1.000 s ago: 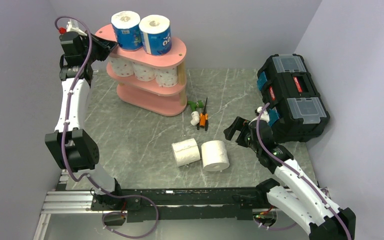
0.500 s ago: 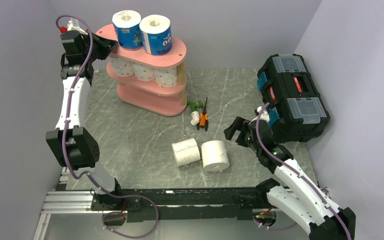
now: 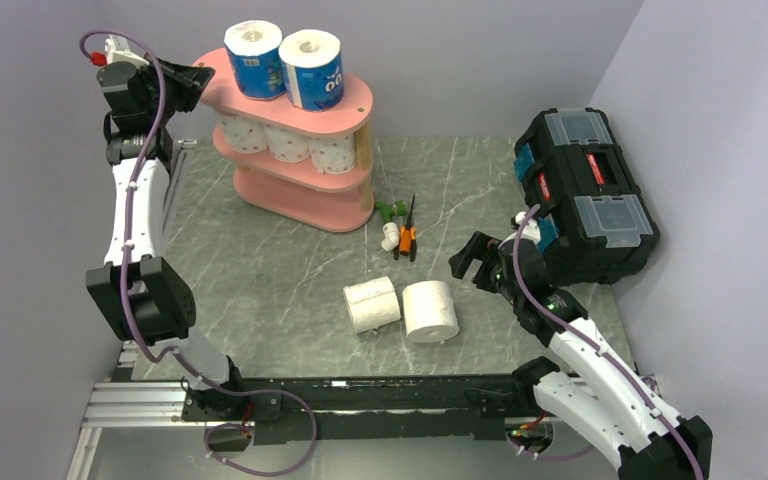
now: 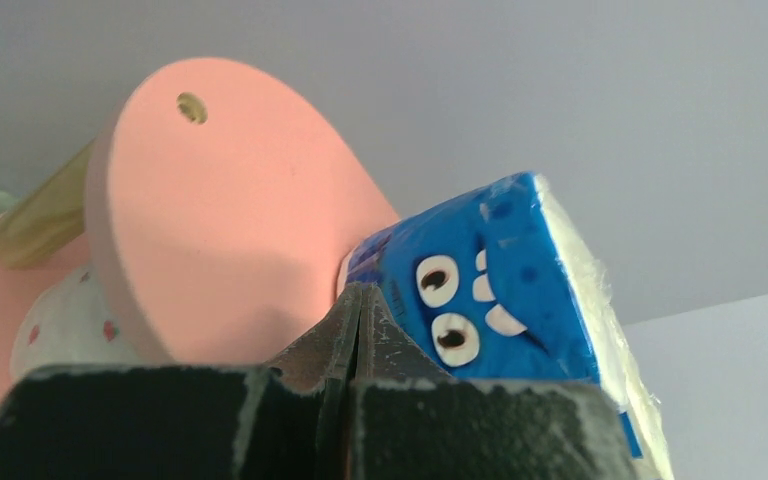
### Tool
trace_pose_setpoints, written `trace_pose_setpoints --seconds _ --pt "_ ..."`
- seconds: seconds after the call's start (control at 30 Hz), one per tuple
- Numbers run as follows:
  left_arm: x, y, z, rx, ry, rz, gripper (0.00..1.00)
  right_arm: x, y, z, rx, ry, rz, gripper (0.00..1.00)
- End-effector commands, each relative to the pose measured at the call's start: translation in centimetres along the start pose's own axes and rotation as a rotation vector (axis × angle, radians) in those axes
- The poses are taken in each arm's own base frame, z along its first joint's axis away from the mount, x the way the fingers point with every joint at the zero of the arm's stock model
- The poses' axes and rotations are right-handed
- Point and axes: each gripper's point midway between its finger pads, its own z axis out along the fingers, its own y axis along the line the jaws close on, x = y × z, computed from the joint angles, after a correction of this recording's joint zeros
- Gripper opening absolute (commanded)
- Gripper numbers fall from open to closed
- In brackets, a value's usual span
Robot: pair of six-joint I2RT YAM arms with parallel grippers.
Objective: Place and organize the paper towels onto the shelf
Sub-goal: Adjust the paper towel on the shelf.
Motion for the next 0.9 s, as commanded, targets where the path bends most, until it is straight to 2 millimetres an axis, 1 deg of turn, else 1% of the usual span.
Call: trace_pose_setpoints --seconds 0.0,0.1,0.2,0.4,0.67,0.87 --pt "-2.3 -3.2 1.1 0.147 -0.061 0.005 0.0 -2.1 0.9 -0.7 -0.02 -0.065 -0.003 0.98" --pt "-2.5 -3.7 2.1 0.204 -0.055 -0.018 0.0 -2.0 0.8 -0.6 -0.018 -0.065 -0.004 0.98" --pt "-1.9 -4.0 3.2 0.243 -0.017 -0.043 0.0 -2.1 0.8 -0.5 -0.017 -0.066 -0.006 0.98" --pt "0.1 -4.1 4.7 0.258 0.037 -0.033 0.0 -1.9 0.7 -0.3 -0.011 -0.055 -0.012 0.98" --pt "1.3 -4.0 5.8 0.294 0.089 -0.061 0.0 -1.7 0.6 -0.4 -0.011 -0.054 -0.01 0.98" --pt "1.8 -4.1 5.9 0.307 0.11 -0.062 0.0 -1.8 0.6 -0.5 -0.012 -0.056 -0.01 0.98"
